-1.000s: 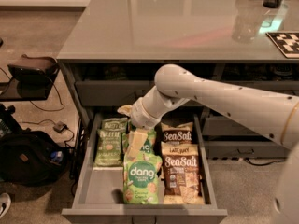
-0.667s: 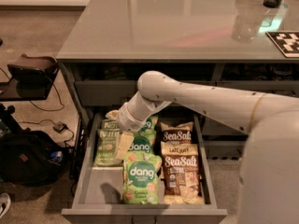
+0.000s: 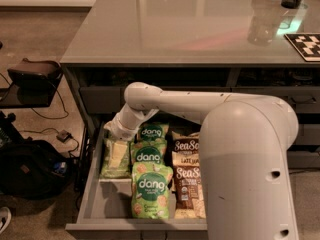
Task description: Pick green jalapeno chip bag from middle drawer and place on counter
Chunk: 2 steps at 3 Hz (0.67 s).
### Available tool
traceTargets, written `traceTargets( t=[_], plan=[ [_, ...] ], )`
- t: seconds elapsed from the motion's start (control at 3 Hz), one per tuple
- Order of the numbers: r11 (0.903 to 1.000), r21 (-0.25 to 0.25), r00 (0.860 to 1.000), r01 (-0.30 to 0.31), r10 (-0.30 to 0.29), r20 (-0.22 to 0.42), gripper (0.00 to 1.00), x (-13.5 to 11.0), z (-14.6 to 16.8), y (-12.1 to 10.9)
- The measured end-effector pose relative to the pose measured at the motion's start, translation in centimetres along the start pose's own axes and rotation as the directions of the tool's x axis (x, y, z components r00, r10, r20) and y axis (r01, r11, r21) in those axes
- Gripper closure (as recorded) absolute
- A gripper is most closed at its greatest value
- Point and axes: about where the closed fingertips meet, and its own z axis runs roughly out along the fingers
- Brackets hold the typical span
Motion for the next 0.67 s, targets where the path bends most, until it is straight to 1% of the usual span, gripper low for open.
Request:
traceTargets(
  t=[0.33, 0.67],
  plan=[
    [1.0000, 0.000, 1.000, 0.000, 0.000, 0.000, 0.00, 0.0, 0.0, 0.0],
    [0.9991, 0.041, 1.000, -0.006, 0.006, 0.018, 0.00, 0.5, 0.7, -1.2]
  ],
)
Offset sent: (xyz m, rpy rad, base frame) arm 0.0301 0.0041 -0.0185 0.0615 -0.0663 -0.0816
